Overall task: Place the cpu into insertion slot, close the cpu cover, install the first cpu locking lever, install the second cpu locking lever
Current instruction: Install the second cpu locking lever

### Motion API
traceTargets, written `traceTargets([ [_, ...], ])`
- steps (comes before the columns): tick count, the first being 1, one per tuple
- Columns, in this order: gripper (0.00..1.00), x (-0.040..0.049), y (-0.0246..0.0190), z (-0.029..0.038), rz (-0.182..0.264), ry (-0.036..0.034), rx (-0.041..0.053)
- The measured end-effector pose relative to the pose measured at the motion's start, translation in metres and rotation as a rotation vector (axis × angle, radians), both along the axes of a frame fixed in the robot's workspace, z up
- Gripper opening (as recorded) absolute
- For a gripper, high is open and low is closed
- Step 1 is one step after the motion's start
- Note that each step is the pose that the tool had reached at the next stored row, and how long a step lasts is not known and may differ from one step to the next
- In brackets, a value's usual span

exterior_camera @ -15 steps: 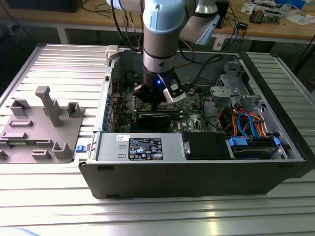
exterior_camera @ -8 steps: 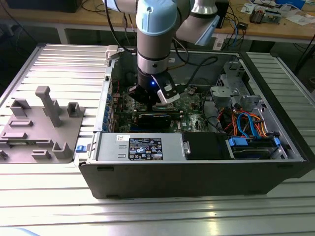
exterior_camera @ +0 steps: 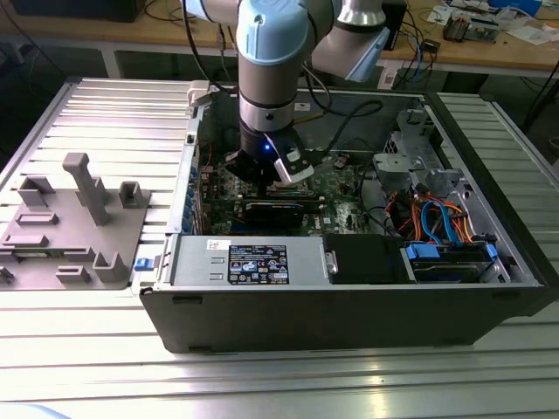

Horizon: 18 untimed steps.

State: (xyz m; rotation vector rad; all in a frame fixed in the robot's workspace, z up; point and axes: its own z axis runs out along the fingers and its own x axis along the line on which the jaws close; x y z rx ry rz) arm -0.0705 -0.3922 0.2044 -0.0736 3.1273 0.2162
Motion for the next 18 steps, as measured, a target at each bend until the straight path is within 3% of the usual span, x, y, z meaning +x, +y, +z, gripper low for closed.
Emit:
traceTargets([
  [1, 0.11, -0.0001, 0.0025, -0.0017, 0.002, -0.0003, 0.0103],
  [2, 0.11, 0.0, 0.0027, -0.0008, 0.004, -0.0017, 0.0086],
  [3, 0.11, 0.0022, 0.0043, 0.01, 0.004, -0.0004, -0.0138],
  [5, 0.11, 0.0057, 0.006, 0.0102, 0.004, 0.0036, -0.0377],
  [6, 0.11, 0.0093, 0.0079, 0.0101, 0.004, 0.0093, -0.0603],
  [9, 0.11, 0.0175, 0.0122, 0.0101, 0.004, 0.0233, -0.0902],
  [12, 0.11, 0.0245, 0.0177, 0.0102, 0.005, 0.034, -0.1075],
  [15, 0.11, 0.0318, 0.0232, 0.0101, 0.005, 0.0429, -0.1143],
  [18, 0.11, 0.0428, 0.0318, 0.0101, 0.006, 0.057, -0.1199],
])
